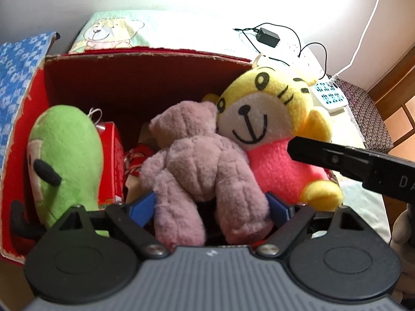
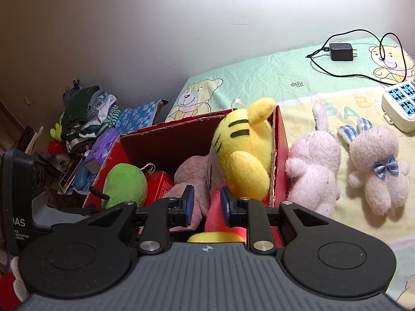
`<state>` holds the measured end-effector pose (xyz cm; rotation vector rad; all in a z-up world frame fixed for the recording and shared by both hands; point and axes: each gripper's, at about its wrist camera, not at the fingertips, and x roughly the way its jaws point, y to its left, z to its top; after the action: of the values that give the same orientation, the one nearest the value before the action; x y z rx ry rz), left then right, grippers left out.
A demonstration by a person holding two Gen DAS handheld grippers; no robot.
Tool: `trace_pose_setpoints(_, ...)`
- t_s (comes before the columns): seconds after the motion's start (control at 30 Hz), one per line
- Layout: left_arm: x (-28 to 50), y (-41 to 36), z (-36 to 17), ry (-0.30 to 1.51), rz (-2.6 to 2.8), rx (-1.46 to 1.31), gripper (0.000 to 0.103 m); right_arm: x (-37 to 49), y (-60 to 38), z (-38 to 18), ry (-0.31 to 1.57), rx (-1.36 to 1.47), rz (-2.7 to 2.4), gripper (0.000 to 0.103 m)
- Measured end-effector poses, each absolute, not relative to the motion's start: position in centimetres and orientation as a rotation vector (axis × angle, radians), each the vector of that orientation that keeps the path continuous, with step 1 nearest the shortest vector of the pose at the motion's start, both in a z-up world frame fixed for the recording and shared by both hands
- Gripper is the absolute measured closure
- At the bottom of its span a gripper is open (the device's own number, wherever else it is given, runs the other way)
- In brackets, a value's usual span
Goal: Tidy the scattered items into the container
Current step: 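Withdraw the right gripper up out of the red box, then move the right gripper toward the white bunny with the blue bow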
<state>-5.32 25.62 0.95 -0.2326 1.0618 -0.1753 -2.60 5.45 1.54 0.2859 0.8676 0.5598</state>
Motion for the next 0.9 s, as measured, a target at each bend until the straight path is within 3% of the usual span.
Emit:
trace_pose_setpoints(0.57, -6.3, 20.0, 5.5, 0.963, 0.06, -0.103, 0.015, -1.8, 0.0, 2.3, 0.885, 0.368, 0.75, 0.075)
trace_pose_setpoints(0.9, -5.3, 16.0, 5.2, 0.993, 0.213, -0.008, 0.015, -0.9, -4.4, 1.0, 0.919, 0.41, 0.764, 0.073)
